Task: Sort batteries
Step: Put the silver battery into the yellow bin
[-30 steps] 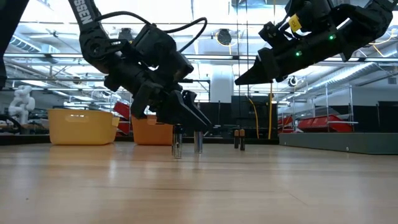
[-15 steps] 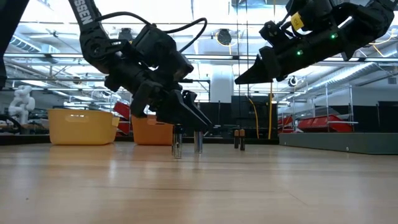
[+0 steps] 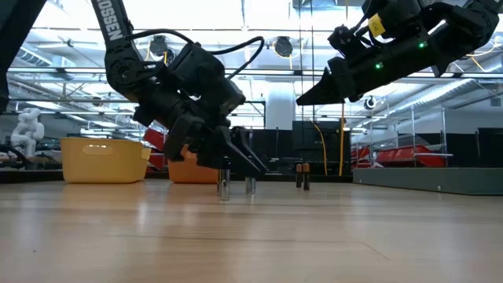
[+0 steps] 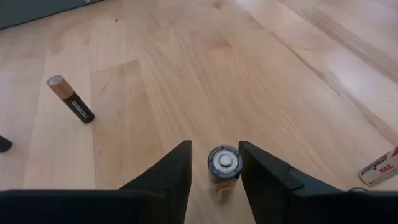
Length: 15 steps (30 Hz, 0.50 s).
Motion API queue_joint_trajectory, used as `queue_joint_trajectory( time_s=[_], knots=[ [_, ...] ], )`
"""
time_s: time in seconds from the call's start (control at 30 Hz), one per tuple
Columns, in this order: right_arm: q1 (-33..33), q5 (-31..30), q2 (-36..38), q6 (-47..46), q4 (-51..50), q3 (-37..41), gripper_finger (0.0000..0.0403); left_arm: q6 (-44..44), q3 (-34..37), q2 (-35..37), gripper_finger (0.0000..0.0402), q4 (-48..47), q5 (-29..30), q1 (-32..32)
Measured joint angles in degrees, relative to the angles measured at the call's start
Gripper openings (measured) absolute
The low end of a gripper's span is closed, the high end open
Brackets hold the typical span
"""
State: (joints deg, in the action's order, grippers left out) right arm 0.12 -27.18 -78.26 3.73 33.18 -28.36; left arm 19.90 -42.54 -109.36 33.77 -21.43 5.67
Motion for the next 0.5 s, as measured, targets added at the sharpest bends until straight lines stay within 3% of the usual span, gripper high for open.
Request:
queue_joint_trajectory(
  time_s=[0.2, 0.5],
  knots=[
    [0.0, -0.02, 0.0, 0.13, 0.01, 0.0, 0.0141, 0.45, 0.0, -0.03, 0.0061, -0.23, -0.02, 0.0],
    [0.0, -0.02, 0.0, 0.11, 0.01, 0.0, 0.0141, 1.32, 0.0, 1.46, 0.0056, -3.31, 0.34, 0.36]
  ],
)
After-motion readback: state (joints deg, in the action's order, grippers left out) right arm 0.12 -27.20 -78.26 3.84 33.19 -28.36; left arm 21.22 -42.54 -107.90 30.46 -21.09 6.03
